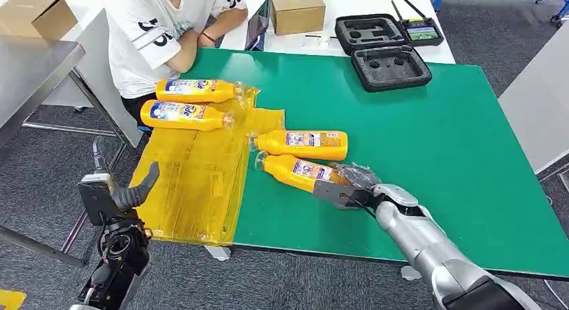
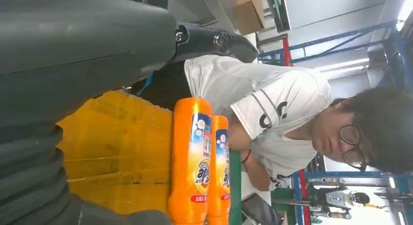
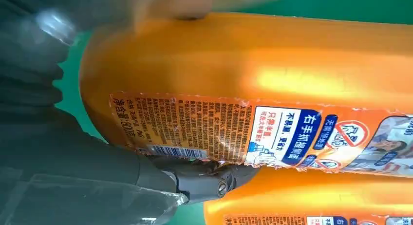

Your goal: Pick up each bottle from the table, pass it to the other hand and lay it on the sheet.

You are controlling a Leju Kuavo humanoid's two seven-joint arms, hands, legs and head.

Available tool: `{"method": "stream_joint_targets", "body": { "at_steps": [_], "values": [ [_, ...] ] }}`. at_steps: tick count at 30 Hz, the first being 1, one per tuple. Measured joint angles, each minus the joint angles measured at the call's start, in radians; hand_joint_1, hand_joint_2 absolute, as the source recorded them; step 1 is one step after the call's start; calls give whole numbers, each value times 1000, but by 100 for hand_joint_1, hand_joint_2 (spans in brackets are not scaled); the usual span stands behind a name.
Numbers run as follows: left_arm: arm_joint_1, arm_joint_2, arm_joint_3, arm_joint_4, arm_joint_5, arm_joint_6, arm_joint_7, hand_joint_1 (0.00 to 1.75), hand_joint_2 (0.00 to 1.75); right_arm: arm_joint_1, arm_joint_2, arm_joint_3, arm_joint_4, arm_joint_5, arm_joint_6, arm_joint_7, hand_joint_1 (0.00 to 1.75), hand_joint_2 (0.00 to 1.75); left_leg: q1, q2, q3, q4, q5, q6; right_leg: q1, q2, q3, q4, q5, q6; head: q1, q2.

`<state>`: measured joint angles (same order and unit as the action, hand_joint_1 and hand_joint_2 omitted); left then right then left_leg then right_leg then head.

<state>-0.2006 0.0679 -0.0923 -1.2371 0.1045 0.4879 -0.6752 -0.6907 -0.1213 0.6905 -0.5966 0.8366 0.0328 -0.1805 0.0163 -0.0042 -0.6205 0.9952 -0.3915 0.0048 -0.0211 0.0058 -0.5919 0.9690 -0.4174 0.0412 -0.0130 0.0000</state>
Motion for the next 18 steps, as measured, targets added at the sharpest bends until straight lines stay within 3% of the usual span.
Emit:
{"method": "stream_joint_targets", "body": {
  "at_steps": [5,9,12,18],
  "values": [
    [2,-1,0,0,-2,6,0,0,175,3,1,2,0,-51,-13,-56,175,175,0,0,0,0,0,0,0,0,0,0,0,0,0,0],
    [11,-3,0,-2,-2,2,-3,0,175,68,14,-36,-43,-234,-58,-269,175,175,0,0,-2,0,0,0,0,0,-1,0,0,0,0,0],
    [26,-6,2,-20,5,1,-16,0,175,121,42,-79,-98,-337,-77,-372,175,175,1,0,-2,0,0,0,1,1,-2,0,0,0,-1,0],
    [69,-11,12,-72,17,3,-25,0,175,170,81,-133,-174,-427,-85,-439,175,175,2,0,-4,0,0,0,1,0,-3,0,-1,-1,0,0]
  ]
}}
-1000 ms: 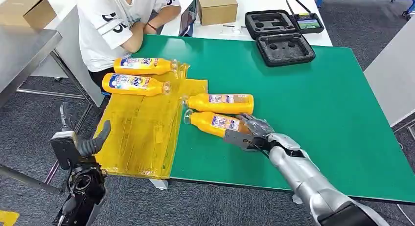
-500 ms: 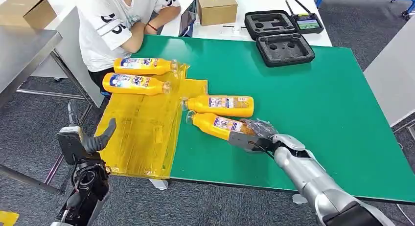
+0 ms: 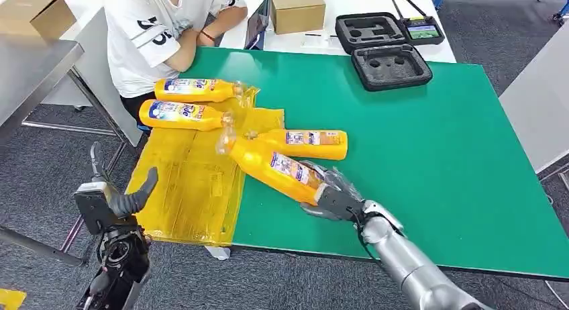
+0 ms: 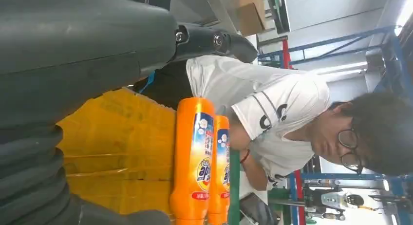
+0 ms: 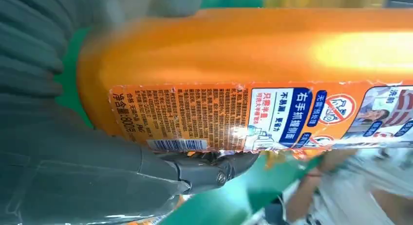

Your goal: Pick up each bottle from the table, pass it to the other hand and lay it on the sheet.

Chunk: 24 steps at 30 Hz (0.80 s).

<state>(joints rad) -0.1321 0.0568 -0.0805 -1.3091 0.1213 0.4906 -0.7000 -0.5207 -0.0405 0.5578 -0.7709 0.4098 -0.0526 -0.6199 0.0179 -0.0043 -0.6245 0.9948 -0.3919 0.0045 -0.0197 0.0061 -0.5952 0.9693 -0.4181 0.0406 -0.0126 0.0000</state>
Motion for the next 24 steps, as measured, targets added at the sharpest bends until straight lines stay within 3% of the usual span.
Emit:
{"method": "stream_joint_targets", "body": {
  "at_steps": [12,19,24],
  "values": [
    [79,-4,16,-134,78,-74,1,0,175,46,60,-57,-46,-110,-66,-60,175,175,0,0,0,0,0,0,0,0,0,0,0,0,0,0],
    [154,-6,-40,-263,251,-371,170,0,175,82,96,-80,-50,-158,-92,-74,175,175,0,0,-1,0,0,0,0,0,-2,0,0,0,-1,0],
    [149,-8,-141,-266,309,-481,243,0,175,97,144,-70,-50,-177,-78,-75,175,175,0,0,-1,0,0,0,0,0,-2,0,0,0,0,0]
  ]
}}
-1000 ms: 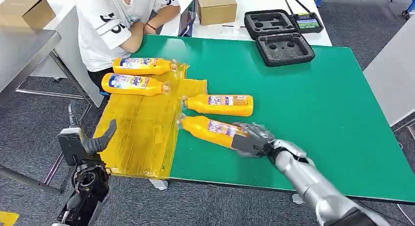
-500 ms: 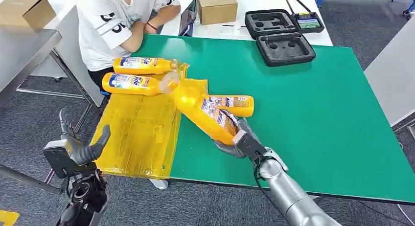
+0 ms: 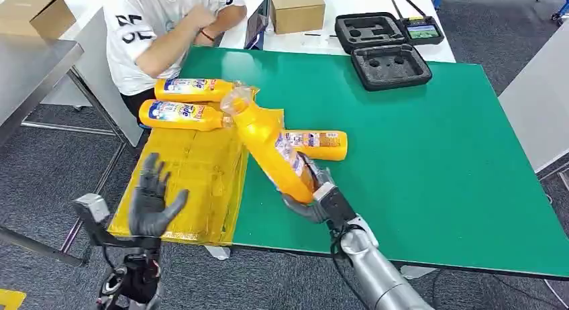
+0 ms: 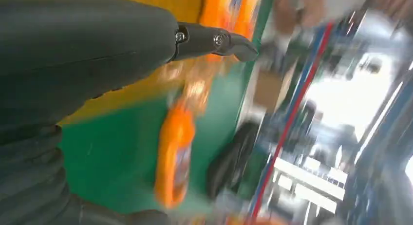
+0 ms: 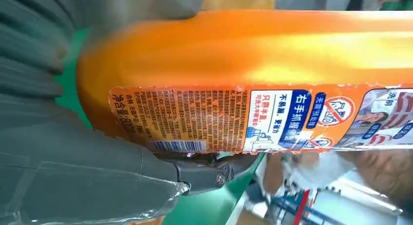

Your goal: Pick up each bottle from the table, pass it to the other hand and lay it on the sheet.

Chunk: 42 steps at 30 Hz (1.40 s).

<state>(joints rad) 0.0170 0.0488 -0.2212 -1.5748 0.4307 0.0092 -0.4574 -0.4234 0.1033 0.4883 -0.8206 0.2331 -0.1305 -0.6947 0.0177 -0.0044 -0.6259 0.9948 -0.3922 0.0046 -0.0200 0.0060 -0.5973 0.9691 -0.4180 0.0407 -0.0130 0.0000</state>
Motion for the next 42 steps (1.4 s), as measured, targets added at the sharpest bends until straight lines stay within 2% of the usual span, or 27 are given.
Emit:
{"method": "stream_joint_targets", "body": {
  "at_steps": [13,27,42],
  "values": [
    [-52,3,-128,76,52,-69,54,0,175,10,83,80,23,8,33,0,175,175,0,0,0,0,0,0,0,0,0,0,0,0,0,0],
    [-106,3,-144,130,85,-95,66,0,175,17,106,112,96,61,71,0,175,175,0,0,0,0,0,0,0,0,-1,0,0,0,0,0],
    [-104,9,-140,111,136,-160,58,0,175,15,112,112,164,98,114,11,175,175,0,0,-1,0,0,0,0,0,0,0,0,0,0,0]
  ]
}}
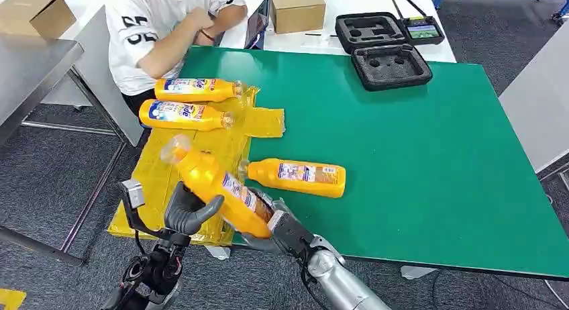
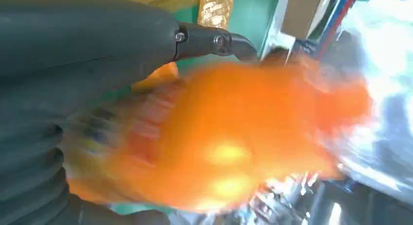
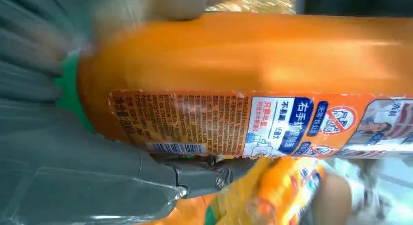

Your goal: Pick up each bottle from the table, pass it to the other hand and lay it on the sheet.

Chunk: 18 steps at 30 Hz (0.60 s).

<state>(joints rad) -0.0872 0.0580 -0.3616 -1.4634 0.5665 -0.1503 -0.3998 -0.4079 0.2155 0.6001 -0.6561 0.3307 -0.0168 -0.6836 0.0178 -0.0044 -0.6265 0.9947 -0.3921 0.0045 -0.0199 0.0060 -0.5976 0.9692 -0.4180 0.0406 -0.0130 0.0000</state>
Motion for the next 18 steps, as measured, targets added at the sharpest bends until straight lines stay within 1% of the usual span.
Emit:
{"method": "stream_joint_targets", "body": {
  "at_steps": [4,7,8,18],
  "values": [
    [22,3,-2,-19,-11,-33,16,0,175,-3,0,-9,11,-7,5,1,175,175,0,0,0,0,0,0,0,0,0,0,0,0,0,0],
    [29,6,-7,-21,-12,-46,27,0,175,-7,2,-12,16,15,6,5,175,175,0,0,0,0,0,0,0,0,0,0,0,0,0,0],
    [29,8,-11,-21,-12,-50,29,33,175,-8,3,-12,18,26,5,8,175,175,0,0,0,0,0,0,0,0,0,0,0,0,0,0],
    [-24,14,-50,13,-33,-76,48,33,175,-7,16,-17,21,47,-11,12,175,175,0,0,0,0,0,0,0,0,0,0,0,0,0,0]
  ]
}}
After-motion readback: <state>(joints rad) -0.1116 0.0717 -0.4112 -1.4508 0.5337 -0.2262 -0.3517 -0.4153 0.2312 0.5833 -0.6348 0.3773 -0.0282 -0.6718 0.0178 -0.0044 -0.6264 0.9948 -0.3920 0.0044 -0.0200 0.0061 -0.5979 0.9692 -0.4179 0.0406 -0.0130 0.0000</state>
